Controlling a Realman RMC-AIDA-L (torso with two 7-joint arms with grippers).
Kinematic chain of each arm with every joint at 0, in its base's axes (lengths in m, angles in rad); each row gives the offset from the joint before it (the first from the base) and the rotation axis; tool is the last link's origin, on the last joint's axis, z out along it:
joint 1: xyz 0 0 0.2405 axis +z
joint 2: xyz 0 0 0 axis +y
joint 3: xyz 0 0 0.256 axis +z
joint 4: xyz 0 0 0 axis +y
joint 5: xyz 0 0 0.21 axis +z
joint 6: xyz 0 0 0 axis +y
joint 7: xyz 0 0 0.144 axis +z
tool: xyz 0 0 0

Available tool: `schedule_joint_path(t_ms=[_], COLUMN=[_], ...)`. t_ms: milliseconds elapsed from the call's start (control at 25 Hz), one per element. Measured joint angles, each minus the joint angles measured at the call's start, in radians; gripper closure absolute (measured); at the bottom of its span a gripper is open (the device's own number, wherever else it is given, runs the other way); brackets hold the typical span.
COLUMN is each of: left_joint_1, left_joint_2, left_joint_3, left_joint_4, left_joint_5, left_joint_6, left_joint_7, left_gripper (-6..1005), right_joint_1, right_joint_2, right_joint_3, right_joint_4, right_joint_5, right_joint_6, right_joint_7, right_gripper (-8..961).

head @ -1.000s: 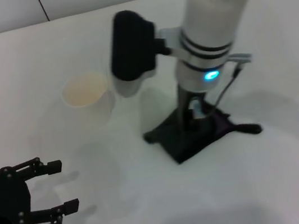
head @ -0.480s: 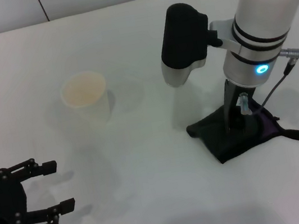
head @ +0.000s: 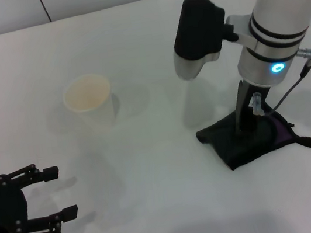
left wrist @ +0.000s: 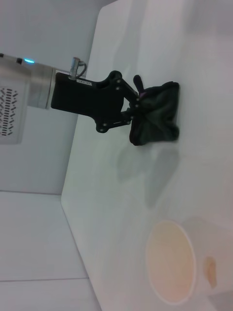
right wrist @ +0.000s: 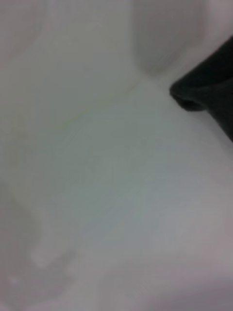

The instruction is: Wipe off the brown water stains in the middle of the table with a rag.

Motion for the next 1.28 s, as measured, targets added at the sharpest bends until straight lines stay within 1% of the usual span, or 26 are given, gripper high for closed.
schedule_joint_path(t_ms=[40,320,440,600,760,840,880,920,1120,1280], left_joint_1=[0.0,0.002,0.006,0.011,0.013,0.016,0.017,0.018,0.023,0.031], left_joint_2=[0.0,0.0,0.0,0.0,0.001,0.001,0.001,0.001,0.004,0.005], left_joint_3=[0.0,0.0,0.0,0.0,0.0,0.0,0.0,0.0,0.0,0.0], left_joint_4=[0.0,0.0,0.0,0.0,0.0,0.0,0.0,0.0,0.0,0.009], left_joint_5=[0.0,0.0,-0.004,-0.022,-0.033,-0.043,-0.049,-0.053,-0.1,-0.129], left_joint_6=[0.0,0.0,0.0,0.0,0.0,0.0,0.0,0.0,0.001,0.001], left_joint_7=[0.0,0.0,0.001,0.001,0.001,-0.001,-0.002,-0.004,-0.022,-0.031], left_gripper=[138,138,138,138,138,138,138,138,138,138], right_joint_1=[-0.003,-0.021,-0.038,-0.086,-0.141,-0.173,-0.21,-0.21,-0.316,-0.387], right_joint_2=[0.0,0.0,-0.003,-0.002,-0.003,-0.004,-0.004,-0.004,-0.004,-0.004], right_joint_3=[0.006,0.016,0.044,0.157,0.29,0.355,0.41,0.41,0.51,0.549], right_joint_4=[0.0,-0.019,-0.048,-0.111,-0.17,-0.188,-0.196,-0.196,-0.203,-0.204], right_joint_5=[0.0,0.002,0.01,0.043,0.107,0.133,0.177,0.177,0.326,0.384], right_joint_6=[0.003,0.013,0.013,-0.034,-0.087,-0.094,-0.095,-0.095,-0.089,-0.047], right_joint_7=[0.0,0.0,-0.009,-0.085,-0.196,-0.254,-0.323,-0.323,-0.521,-0.619], right_gripper=[930,684,571,571,570,570,570,570,571,572])
